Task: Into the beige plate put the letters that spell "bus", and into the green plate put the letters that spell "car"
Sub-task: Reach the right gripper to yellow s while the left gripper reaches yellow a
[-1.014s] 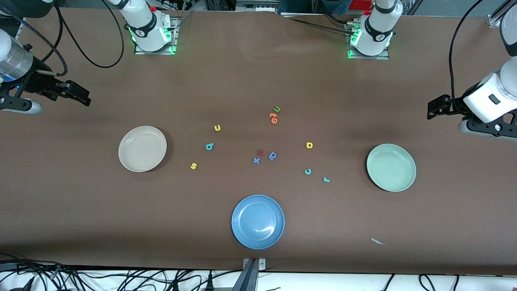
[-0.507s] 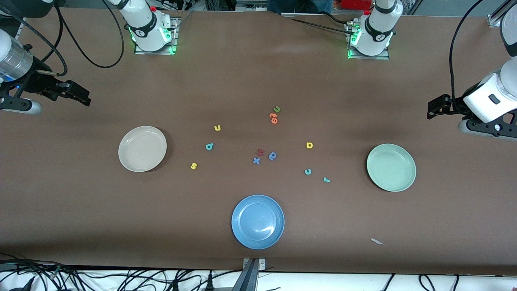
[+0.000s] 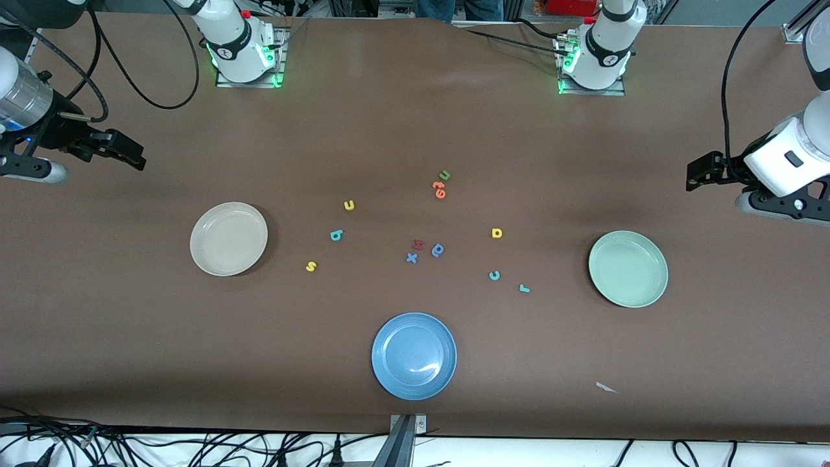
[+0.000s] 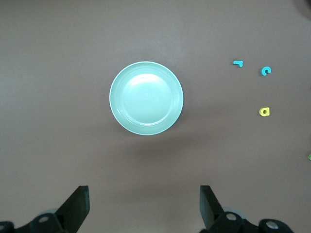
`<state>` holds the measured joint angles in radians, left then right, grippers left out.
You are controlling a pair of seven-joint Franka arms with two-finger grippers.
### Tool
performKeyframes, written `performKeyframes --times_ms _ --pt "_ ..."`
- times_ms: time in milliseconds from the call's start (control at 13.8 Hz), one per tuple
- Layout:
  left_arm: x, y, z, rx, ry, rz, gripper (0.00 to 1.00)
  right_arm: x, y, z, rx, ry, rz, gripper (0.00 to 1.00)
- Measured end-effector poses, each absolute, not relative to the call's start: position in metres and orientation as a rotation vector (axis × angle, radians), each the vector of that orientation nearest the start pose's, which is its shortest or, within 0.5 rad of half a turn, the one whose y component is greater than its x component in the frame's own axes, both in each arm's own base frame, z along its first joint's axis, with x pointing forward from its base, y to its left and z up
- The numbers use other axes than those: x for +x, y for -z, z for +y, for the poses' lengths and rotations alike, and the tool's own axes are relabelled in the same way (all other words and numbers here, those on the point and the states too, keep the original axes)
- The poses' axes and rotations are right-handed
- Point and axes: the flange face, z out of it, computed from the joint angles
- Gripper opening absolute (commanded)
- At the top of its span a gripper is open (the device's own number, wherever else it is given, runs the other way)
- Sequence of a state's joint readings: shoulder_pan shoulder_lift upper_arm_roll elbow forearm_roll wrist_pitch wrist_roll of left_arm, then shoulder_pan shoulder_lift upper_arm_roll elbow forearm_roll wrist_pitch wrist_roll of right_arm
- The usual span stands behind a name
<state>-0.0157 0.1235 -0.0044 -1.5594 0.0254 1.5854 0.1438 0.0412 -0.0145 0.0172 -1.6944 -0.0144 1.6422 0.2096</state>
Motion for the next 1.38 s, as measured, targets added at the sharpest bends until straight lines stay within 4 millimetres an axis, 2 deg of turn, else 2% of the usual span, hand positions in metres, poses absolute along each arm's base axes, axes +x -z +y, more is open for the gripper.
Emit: performKeyframes --times_ms 362,652,797,942,1087,1232,1377 --pt "0.589 -0.56 -0.009 -3.108 -0.155 0.258 1.0 0.552 -0.578 0.032 -3.153 -0.064 0.222 1.0" --pt "0.589 -0.559 -0.01 -3.108 -0.161 0.26 1.0 0.559 -0.56 0.038 -3.147 -0.118 0.209 1.0" --pt "0.59 -0.551 -0.018 -3.107 -0.188 0.278 1.0 0.563 -0.552 0.04 -3.147 -0.137 0.205 1.0" --pt "0.598 -0.526 -0.039 -3.106 -0.24 0.298 1.0 0.566 -0.545 0.05 -3.149 -0.153 0.175 1.0" --pt "0.609 -0.495 -0.064 -3.107 -0.278 0.308 1.0 0.571 -0.53 0.069 -3.153 -0.191 0.126 1.0" --pt "0.621 -0.461 -0.091 -3.127 -0.284 0.316 1.0 0.585 -0.501 0.093 -3.154 -0.178 0.095 1.0" --pt "0.631 -0.423 -0.122 -3.169 -0.293 0.304 1.0 0.603 -0.463 0.13 -3.151 -0.126 0.147 0.99"
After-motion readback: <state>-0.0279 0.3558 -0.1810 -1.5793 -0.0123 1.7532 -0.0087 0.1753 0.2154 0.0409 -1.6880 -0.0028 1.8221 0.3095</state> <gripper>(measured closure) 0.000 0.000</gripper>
